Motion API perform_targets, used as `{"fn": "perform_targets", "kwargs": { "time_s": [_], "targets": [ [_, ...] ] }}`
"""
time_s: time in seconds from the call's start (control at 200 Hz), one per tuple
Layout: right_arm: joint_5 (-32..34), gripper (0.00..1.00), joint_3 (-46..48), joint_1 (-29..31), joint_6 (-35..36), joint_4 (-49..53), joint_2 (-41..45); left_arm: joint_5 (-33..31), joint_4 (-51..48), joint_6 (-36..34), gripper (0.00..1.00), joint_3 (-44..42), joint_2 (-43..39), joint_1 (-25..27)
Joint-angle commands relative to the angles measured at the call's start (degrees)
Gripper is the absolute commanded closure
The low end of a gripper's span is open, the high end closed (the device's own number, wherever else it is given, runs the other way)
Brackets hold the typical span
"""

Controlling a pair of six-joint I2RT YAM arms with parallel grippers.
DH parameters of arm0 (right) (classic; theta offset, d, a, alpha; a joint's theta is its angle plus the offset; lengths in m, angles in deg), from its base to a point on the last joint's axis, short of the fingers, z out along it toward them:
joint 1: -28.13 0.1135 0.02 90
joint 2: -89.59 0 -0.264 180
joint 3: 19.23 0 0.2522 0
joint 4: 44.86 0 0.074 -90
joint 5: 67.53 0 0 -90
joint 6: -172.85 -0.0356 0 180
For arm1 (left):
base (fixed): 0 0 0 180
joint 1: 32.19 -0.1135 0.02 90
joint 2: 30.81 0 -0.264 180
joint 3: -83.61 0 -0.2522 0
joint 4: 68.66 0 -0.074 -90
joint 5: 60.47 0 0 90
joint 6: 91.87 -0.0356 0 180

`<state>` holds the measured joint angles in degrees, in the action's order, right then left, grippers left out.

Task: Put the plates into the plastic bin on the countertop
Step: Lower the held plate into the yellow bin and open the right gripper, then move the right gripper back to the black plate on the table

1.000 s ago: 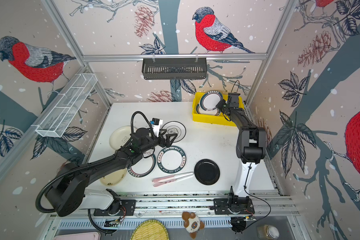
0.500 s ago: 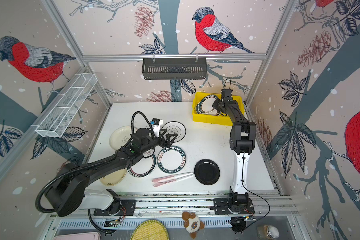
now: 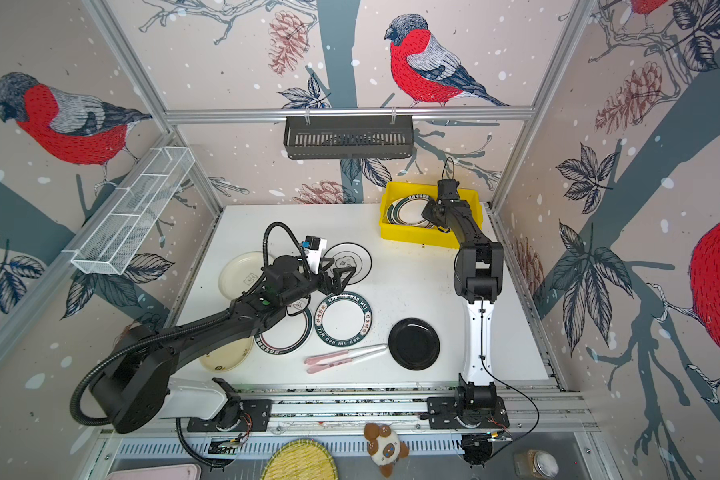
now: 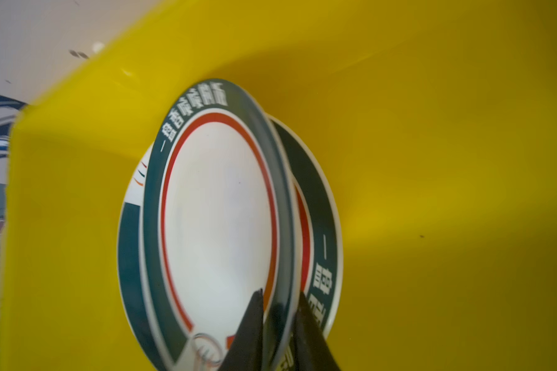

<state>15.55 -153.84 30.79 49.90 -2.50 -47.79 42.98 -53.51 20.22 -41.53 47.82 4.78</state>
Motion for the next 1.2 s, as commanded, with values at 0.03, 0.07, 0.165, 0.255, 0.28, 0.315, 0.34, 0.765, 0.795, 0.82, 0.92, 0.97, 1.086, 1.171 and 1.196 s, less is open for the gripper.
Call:
{"fn": "perform_targets", "kwargs": {
  "time_s": [0.03, 0.07, 0.165, 0.255, 0.28, 0.315, 0.34, 0.765, 0.795, 0.82, 0.92, 0.97, 1.086, 1.171, 1.196],
  "targets": [
    [1.9, 0.74, -0.2, 0.6, 2.2, 1.4, 0.1, 0.0, 0.9, -0.7, 0.02, 0.2, -0.1, 0.1],
    [1.9, 0.72, -0.3, 0.7, 2.4, 1.5, 0.1, -0.1, 1.0, -0.7, 0.02, 0.3, 0.0, 0.1],
    [1.6, 0.56, -0.2, 0.9, 3.1, 1.5, 0.1, -0.1, 1.4, -0.7, 0.02, 0.3, 0.3, 0.2],
    [0.6, 0.48, -0.1, 0.9, 3.2, 1.2, 0.1, 0.3, 1.1, -0.8, 0.02, 0.5, 0.7, 0.2],
    [0.5, 0.46, -0.1, 0.9, 3.3, 1.1, 0.2, 0.3, 1.0, -0.8, 0.02, 0.6, 0.7, 0.2],
    [0.5, 0.43, -0.2, 1.0, 3.4, 1.0, 0.1, 0.4, 0.9, -0.7, 0.02, 0.5, 0.7, 0.2],
    [0.4, 0.4, -0.2, 1.1, 3.5, 1.0, 0.0, 0.3, 0.8, -0.7, 0.02, 0.6, 0.7, 0.2],
    [4.1, 0.28, 12.0, 1.0, 3.1, -5.1, 14.4, -0.7, 0.0, -1.7, 0.02, -0.3, -0.5, 0.2],
    [4.2, 0.28, 14.1, 1.1, 2.8, -6.0, 16.7, -1.0, -0.3, -2.1, 0.02, -0.3, -0.4, 0.2],
    [4.1, 0.28, 16.9, 1.1, 2.5, -7.2, 19.5, -1.2, -0.5, -2.4, 0.02, -0.3, -0.4, 0.2],
    [1.0, 0.26, 28.1, 1.3, 0.6, -12.3, 30.2, -2.8, -2.1, -4.6, 0.02, -0.3, -0.3, 0.4],
    [0.6, 0.24, 33.7, 1.4, -0.3, -14.9, 35.1, -4.0, -3.4, -5.9, 0.02, -0.4, -0.3, 0.6],
    [-0.4, 0.24, 44.3, 1.7, -0.6, -16.4, 45.3, -5.7, -4.8, -8.9, 0.02, -1.2, -0.7, 0.9],
    [-0.2, 0.23, 51.5, 1.9, 0.2, -15.1, 52.2, -6.8, -4.8, -10.5, 0.02, -2.5, -0.9, 1.0],
    [-0.3, 0.23, 54.0, 1.9, 0.3, -14.7, 54.3, -7.0, -4.6, -10.8, 0.02, -3.0, -1.0, 1.0]
  ]
}}
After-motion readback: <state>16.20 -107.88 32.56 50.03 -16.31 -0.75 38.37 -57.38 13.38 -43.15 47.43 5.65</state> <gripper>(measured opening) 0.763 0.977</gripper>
